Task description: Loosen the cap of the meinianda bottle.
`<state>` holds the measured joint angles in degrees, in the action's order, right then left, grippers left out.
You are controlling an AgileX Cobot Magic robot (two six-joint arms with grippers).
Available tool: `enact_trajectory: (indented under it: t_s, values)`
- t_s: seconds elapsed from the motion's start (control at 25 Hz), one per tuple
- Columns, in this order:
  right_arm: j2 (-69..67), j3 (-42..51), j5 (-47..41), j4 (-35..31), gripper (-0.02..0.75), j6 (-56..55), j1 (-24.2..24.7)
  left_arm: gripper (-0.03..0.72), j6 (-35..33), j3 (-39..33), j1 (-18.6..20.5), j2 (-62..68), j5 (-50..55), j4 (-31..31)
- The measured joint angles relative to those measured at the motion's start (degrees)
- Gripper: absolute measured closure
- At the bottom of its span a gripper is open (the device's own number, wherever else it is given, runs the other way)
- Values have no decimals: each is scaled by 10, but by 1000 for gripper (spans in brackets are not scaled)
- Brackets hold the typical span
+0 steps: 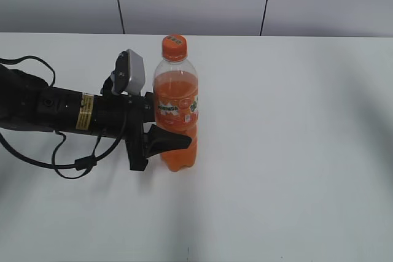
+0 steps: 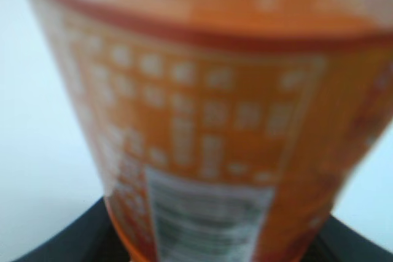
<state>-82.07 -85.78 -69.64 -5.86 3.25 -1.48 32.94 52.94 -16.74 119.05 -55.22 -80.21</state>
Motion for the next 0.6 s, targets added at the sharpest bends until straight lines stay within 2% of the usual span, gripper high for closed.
enact_trajectory:
  t_s: [0.12, 0.24, 0.6]
  values:
    - [-30, -37, 0, -6, 290, 17, -10, 303, 0, 0, 0, 0, 0, 0]
    - [-51, -66, 0, -8, 290, 22, -39, 304, 0, 0, 0, 0, -1, 0]
    - [-117, -108, 0, -9, 290, 4, -211, 304, 0, 0, 0, 0, -1, 0]
